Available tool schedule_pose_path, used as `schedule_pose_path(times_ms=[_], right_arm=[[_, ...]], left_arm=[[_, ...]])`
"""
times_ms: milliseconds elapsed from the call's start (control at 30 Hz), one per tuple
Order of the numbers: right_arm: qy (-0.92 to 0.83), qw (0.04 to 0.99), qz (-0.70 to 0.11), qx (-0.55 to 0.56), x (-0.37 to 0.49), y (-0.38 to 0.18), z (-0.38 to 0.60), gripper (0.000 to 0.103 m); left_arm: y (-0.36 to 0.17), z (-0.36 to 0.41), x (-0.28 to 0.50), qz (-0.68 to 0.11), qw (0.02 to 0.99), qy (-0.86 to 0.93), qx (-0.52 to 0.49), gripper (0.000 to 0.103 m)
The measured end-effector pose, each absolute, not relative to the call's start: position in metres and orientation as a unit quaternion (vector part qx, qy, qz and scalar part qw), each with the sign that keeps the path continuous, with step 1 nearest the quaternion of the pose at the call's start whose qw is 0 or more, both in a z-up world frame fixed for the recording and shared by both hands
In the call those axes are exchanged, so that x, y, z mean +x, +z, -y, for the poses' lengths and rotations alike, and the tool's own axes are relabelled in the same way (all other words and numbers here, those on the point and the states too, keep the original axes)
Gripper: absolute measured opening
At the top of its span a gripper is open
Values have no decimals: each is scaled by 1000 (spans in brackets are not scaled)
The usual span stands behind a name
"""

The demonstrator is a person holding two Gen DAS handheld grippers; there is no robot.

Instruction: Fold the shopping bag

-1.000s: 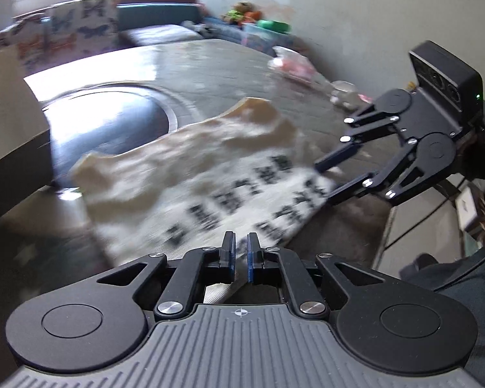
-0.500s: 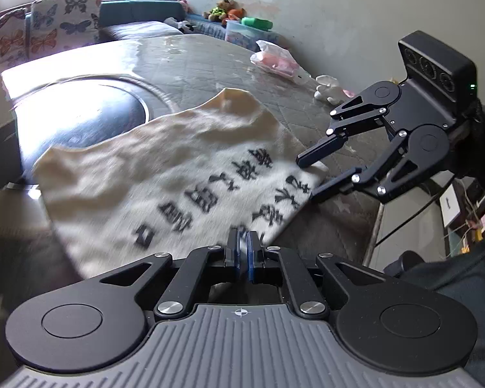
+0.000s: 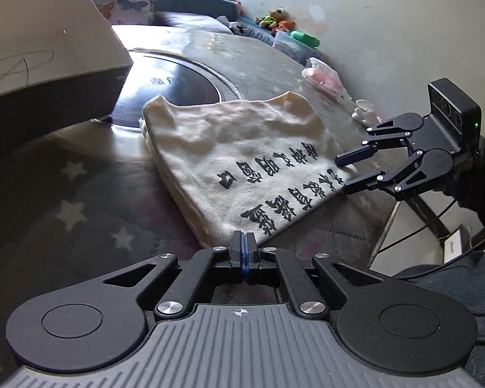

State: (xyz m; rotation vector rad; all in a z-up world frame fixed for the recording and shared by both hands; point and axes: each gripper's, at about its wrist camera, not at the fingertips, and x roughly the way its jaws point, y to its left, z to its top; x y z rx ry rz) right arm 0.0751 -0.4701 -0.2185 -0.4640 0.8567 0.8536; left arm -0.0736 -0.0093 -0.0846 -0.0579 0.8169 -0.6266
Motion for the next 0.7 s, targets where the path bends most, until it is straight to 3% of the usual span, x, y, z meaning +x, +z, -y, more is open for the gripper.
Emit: schedule_pose_path(times_ms=[533,700], right_arm=[[398,797,-402,-213,75,-217,469,44],[398,797,-404,-208,76,-216,468,46]], left_arm=[[-85,7,-51,-403,876,-264,-12,3],[-68,12,-41,-366,892,-267,7,4]])
